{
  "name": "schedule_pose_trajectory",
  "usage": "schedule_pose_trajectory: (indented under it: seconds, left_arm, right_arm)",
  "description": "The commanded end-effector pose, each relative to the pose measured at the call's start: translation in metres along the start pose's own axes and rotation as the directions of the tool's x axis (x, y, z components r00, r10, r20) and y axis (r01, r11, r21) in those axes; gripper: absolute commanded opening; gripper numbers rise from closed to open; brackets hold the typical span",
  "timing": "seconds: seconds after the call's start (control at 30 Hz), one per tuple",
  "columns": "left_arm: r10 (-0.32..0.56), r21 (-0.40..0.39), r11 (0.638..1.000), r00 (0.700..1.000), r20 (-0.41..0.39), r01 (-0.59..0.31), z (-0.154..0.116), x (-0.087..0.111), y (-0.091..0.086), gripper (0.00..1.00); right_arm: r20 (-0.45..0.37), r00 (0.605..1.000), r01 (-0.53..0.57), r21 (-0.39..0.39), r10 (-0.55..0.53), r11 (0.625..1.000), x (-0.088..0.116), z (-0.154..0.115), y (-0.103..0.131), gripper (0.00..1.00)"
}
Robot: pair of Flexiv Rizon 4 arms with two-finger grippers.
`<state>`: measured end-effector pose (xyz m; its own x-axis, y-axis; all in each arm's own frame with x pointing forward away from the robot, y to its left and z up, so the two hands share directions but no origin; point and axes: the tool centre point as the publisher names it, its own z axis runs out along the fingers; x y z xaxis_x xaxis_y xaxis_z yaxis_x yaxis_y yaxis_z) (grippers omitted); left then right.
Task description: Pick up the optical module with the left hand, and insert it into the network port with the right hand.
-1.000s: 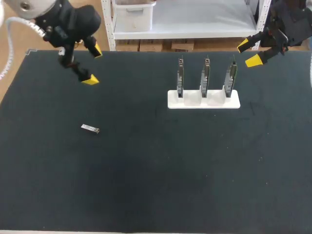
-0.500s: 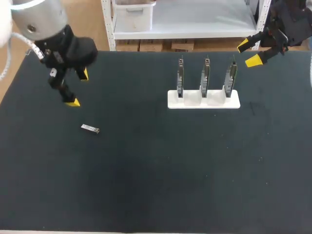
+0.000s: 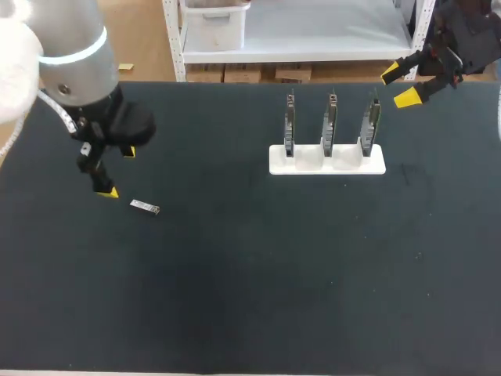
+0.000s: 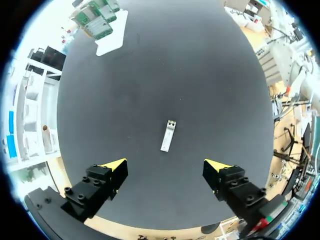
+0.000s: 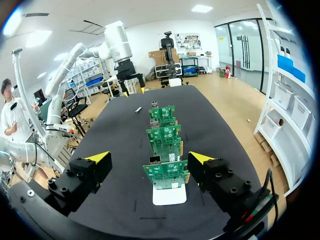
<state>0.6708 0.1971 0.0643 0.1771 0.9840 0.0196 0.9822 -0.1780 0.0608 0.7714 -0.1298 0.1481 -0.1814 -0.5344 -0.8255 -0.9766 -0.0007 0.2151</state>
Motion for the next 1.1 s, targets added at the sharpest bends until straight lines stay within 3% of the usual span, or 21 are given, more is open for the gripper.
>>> schedule_pose_trajectory:
  seconds: [0.03, 0.43, 0.7, 1.1]
  left_arm:
    - [0.008, -0.032, 0.999, 1.0, -0.005, -0.008, 0.013, -0.005, -0.006, 1.0]
    - [0.017, 0.022, 1.0, 0.999, 0.04, -0.018, 0.049, -0.008, -0.009, 1.0]
    - [0.031, 0.024, 0.999, 0.999, 0.045, -0.032, 0.063, -0.012, 0.002, 1.0]
    - [0.027, 0.053, 0.998, 0.999, 0.038, -0.029, 0.078, -0.01, -0.002, 1.0]
  right_arm:
    - [0.0, 1.0, 0.0, 0.002, 0.0, 1.0, 0.0, 0.0, 0.0, 1.0]
    - [0.0, 1.0, 0.0, 0.002, 0.0, 1.0, 0.0, 0.0, 0.0, 1.0]
    - [0.0, 1.0, 0.0, 0.002, 0.0, 1.0, 0.0, 0.0, 0.0, 1.0]
    - [0.0, 1.0, 0.0, 0.002, 0.0, 1.0, 0.0, 0.0, 0.0, 1.0]
